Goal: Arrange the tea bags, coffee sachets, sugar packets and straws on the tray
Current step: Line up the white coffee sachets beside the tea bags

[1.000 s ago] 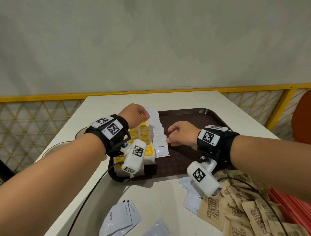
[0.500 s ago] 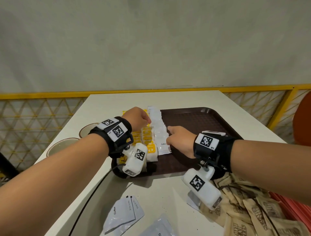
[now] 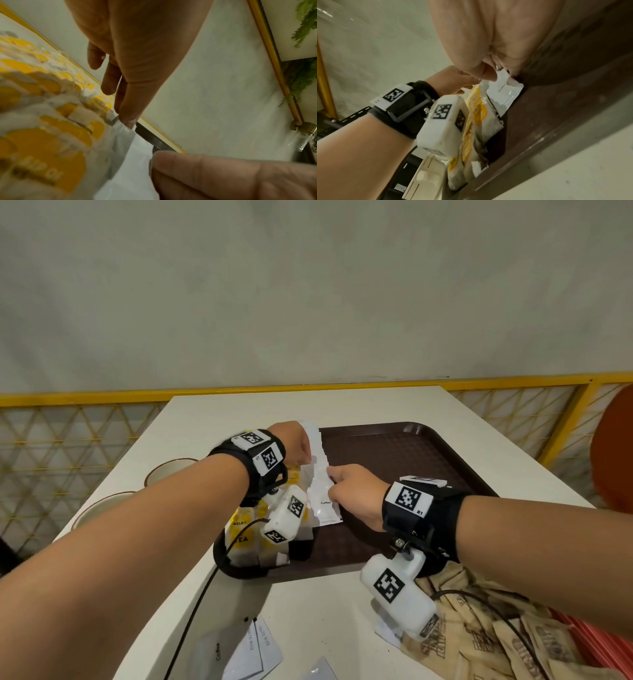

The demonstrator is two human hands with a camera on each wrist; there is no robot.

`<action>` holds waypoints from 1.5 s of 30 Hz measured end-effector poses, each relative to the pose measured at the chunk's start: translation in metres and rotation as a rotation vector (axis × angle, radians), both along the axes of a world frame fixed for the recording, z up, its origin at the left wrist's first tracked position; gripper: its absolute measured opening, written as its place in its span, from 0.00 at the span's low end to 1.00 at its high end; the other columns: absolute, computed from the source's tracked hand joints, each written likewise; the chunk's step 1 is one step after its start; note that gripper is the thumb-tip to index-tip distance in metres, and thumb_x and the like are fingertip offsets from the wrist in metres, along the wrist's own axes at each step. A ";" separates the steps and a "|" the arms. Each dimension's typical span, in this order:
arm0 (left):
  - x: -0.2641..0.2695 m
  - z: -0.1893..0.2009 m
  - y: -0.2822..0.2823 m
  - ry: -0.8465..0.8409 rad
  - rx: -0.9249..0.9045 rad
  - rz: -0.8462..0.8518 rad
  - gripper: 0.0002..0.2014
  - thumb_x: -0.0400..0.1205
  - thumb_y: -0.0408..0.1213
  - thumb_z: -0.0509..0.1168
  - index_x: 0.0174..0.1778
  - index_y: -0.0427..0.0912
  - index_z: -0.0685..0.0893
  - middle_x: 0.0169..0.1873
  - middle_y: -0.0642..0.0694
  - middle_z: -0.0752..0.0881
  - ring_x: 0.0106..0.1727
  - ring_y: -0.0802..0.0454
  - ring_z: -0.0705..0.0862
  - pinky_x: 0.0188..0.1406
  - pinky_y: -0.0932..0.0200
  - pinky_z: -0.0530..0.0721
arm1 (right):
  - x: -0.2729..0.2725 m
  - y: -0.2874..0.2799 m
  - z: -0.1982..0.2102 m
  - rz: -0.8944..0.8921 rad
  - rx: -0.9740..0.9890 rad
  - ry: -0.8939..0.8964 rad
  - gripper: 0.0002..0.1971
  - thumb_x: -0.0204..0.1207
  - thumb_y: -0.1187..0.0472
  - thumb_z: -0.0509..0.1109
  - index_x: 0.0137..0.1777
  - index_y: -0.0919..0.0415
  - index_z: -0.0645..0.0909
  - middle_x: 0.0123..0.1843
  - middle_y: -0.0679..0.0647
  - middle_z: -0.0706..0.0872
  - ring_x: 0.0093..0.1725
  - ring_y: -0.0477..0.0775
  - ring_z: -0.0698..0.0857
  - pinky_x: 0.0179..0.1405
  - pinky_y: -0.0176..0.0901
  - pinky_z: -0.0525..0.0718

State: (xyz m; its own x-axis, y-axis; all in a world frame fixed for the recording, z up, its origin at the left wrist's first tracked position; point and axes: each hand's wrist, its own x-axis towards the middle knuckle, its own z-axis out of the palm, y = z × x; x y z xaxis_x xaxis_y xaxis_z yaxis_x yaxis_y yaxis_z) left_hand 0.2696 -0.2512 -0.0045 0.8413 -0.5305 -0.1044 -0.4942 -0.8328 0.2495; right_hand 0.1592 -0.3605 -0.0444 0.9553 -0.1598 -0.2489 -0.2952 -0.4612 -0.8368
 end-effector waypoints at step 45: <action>0.001 0.006 -0.003 0.019 0.118 0.007 0.14 0.77 0.41 0.71 0.54 0.36 0.88 0.53 0.43 0.88 0.56 0.45 0.85 0.60 0.52 0.83 | -0.011 -0.021 0.008 0.197 -0.302 -0.086 0.27 0.63 0.64 0.83 0.64 0.60 0.84 0.55 0.56 0.90 0.54 0.58 0.88 0.62 0.57 0.83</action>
